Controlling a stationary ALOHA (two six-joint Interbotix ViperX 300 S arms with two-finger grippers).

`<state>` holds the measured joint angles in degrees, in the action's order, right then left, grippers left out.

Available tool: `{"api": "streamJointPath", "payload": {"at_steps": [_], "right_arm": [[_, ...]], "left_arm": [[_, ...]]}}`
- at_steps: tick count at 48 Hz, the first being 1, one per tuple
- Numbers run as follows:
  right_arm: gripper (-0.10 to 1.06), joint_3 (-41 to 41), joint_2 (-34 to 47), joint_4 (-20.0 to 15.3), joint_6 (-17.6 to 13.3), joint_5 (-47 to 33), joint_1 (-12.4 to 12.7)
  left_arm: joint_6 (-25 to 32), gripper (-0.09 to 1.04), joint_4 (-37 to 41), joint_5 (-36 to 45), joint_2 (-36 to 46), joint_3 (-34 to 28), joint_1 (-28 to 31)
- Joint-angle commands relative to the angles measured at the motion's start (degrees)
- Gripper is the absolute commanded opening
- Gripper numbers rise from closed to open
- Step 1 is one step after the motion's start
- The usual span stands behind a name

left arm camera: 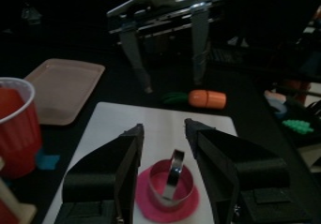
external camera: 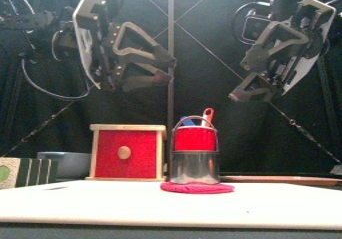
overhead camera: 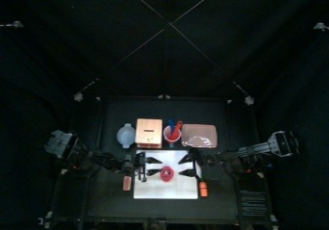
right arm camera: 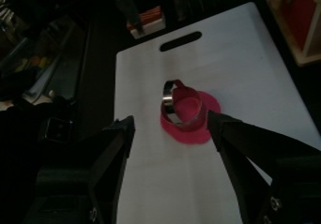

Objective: Get the cutter from the drawer then cut the dough then place the extra dough in the bowl
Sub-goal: Cut the dough

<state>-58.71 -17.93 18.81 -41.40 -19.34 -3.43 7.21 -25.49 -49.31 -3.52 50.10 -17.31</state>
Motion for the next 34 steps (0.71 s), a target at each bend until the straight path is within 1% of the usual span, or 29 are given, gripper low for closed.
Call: {"api": "streamJointPath", "payload": {"at_steps": [1,2,4,6,8,12,13,15,18,22,24,25,26,29,31,34], "right_arm": [[0.93,1.23,-0.79,1.41,0.97,-1.93,0.79],[0.93,1.14,-0.88,2.72,1.93,-2.11,0.62],[0.93,0.7,-0.79,6.5,4.13,-2.81,0.53],[0.93,0.62,-0.53,9.23,5.45,-3.78,0.7],[0.93,0.53,0.09,8.26,8.09,-6.33,0.7],[0.93,0.09,1.23,7.03,10.37,-11.07,1.05],[0.93,-0.26,1.85,5.98,11.6,-13.18,1.67],[0.93,-0.88,2.99,3.08,14.06,-15.82,2.29],[0.93,-2.29,4.92,-2.55,18.54,-20.13,2.81],[0.93,-4.57,7.65,-11.95,26.46,-26.72,2.81],[0.93,-5.63,9.23,-17.58,30.76,-30.59,2.64],[0.93,-6.42,10.28,-21.88,33.66,-33.49,1.93],[0.93,-6.86,11.07,-24.79,35.51,-35.33,0.88],[0.93,-7.29,13.1,-32.52,39.64,-39.55,-2.64],[0.93,-7.12,14.41,-36.56,41.4,-41.04,-5.1],[0.93,-6.42,16.08,-40.52,42.89,-41.31,-8.09]], "left_arm": [[-2.02,0.78,2.72,-3.6,-1.67,-1.85,-0.62],[-2.37,0.78,2.99,-4.48,-2.11,-1.85,-0.7],[-3.25,0.78,3.34,-5.89,-2.81,-1.76,-0.7],[-4.22,0.78,3.6,-7.29,-3.34,-1.58,-0.7],[-5.1,0.78,3.87,-8.7,-3.78,-1.32,-0.7],[-6.33,0.78,4.75,-11.25,-4.31,-0.88,-0.7],[-6.59,0.78,5.1,-11.78,-4.31,-0.79,-0.88],[-6.5,0.78,5.36,-12.39,-4.31,-0.53,-1.14],[-6.42,0.78,5.45,-12.83,-4.31,-0.26,-1.49],[-6.42,0.78,5.36,-12.83,-4.39,0.44,-1.76],[-6.5,0.78,5.19,-12.92,-4.66,0.79,-1.76],[-6.59,0.78,5.1,-12.92,-4.66,0.97,-1.76],[-6.59,0.78,5.01,-12.92,-4.83,1.23,-1.76],[-6.5,0.77,4.66,-12.92,-5.27,1.41,-2.11],[-6.42,0.76,4.48,-12.92,-5.71,1.41,-2.29],[-6.24,0.74,4.57,-12.83,-6.77,0.88,-2.2]]}}
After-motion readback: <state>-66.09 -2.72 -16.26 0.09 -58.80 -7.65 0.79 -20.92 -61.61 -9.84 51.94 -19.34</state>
